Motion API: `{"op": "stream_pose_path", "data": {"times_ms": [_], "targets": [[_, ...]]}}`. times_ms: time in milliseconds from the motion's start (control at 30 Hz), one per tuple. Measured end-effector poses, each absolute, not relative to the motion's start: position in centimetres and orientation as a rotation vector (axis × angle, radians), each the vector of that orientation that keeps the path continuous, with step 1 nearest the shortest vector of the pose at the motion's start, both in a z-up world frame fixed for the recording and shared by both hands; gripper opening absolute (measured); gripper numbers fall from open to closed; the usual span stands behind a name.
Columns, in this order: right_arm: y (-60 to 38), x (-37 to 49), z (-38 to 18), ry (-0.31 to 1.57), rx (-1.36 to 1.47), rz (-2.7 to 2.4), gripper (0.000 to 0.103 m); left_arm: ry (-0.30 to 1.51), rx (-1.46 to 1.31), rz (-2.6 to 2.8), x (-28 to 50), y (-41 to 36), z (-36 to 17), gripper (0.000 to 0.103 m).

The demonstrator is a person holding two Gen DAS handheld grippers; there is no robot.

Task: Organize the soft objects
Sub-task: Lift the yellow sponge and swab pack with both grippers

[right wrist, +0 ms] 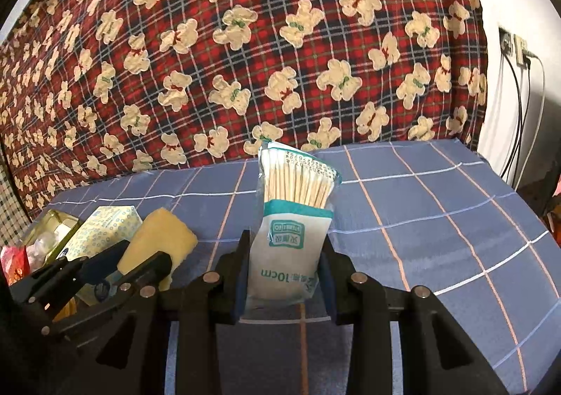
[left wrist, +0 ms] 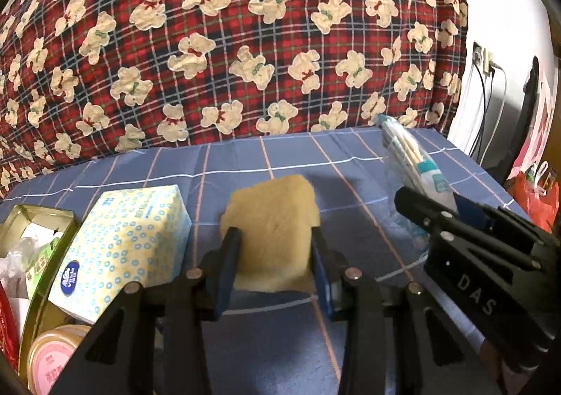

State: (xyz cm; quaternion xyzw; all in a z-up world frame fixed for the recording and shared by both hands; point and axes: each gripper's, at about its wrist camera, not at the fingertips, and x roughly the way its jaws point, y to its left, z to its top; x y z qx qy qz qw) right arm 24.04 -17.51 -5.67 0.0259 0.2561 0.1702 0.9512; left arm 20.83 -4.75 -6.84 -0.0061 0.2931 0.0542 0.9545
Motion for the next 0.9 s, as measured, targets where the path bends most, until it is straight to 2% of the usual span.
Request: {"op": "stream_pose_path", "data": {"times_ms": [300,900], "targets": [[-17.3,22.2,-4.9,0.420,0.026,0.336,0.037,0.564,-0.025,0.115,19.8,-4.2,-6.4,0.038],[-17.3,20.9,-4.4,0.351,0.014,0.318,0.037,0.486,-0.036,0.124,17.9,-3.7,-5.8,0.038]]}}
